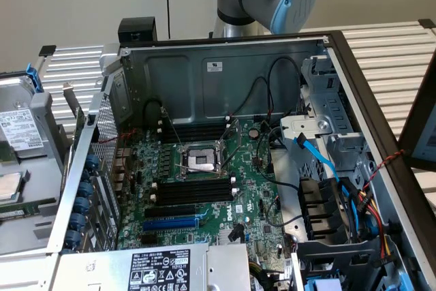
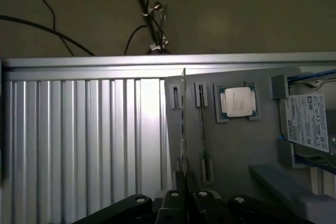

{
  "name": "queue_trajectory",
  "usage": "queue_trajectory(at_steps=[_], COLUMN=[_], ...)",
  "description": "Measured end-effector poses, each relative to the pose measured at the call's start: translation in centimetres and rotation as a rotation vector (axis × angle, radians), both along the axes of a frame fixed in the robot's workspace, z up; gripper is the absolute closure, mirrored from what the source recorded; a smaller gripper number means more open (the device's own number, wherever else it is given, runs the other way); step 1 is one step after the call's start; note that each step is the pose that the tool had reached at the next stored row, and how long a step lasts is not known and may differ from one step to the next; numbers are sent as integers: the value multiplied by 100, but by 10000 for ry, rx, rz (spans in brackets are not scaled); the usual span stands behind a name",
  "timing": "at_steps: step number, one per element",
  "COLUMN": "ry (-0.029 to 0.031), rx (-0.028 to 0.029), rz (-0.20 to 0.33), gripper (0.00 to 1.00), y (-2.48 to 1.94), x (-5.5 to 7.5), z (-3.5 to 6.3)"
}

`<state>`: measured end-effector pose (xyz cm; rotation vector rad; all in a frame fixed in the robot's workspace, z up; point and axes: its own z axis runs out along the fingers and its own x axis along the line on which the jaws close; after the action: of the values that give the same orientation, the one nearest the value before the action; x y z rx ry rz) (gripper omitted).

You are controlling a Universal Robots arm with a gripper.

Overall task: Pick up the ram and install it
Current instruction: 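Pick up the ram and move it above insertion slot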

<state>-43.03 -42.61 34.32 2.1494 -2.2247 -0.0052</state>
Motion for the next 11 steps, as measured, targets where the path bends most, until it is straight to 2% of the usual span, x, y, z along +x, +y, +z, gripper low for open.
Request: queue_trajectory(at_steps=[11], ry=[0], rx=[0], rz=[-173], gripper=[88], y=[0], x=[50], z=[500])
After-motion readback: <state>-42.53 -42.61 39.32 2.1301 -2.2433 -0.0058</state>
